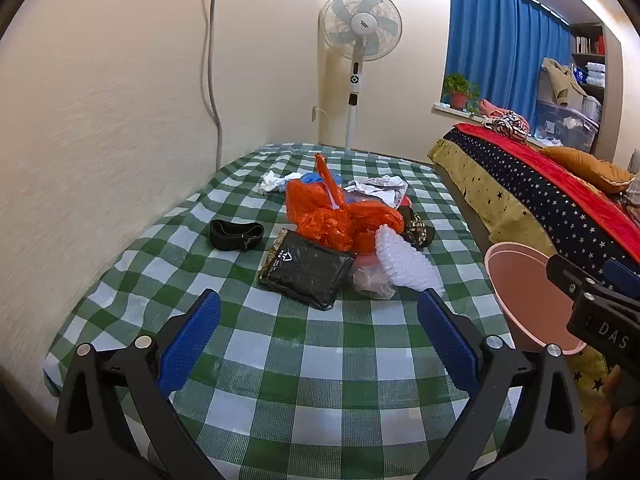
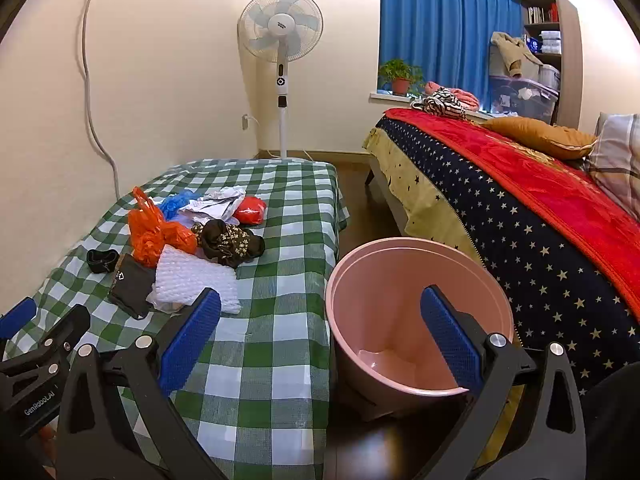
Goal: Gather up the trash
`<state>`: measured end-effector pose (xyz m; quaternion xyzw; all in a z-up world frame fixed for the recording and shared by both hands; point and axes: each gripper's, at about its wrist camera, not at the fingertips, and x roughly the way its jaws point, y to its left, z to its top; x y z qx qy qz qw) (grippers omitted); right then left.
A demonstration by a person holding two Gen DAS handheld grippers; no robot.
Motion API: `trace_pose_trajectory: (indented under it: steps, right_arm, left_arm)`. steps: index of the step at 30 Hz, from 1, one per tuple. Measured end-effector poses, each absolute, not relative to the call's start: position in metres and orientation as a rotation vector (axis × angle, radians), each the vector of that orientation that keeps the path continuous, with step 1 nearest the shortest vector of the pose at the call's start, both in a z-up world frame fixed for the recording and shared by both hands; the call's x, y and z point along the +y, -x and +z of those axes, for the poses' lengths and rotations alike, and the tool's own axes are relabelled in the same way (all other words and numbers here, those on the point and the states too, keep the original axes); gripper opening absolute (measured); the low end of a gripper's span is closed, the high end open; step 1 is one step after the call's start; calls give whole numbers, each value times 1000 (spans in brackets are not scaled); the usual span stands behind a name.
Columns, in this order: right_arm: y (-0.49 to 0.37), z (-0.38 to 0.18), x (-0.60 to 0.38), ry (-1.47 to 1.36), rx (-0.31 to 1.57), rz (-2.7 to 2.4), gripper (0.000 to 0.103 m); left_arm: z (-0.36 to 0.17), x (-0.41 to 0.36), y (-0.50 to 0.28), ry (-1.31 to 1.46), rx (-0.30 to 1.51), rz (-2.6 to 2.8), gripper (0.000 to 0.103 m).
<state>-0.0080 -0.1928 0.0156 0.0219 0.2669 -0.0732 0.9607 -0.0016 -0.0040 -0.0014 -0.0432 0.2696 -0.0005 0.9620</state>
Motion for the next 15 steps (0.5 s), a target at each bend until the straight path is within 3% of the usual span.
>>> trace_pose_trajectory:
  steps: [15]
  right_arm:
    - [10, 17, -190, -32, 533, -147, 97]
  left_arm:
    - [-2, -1, 2, 106, 549, -3, 95]
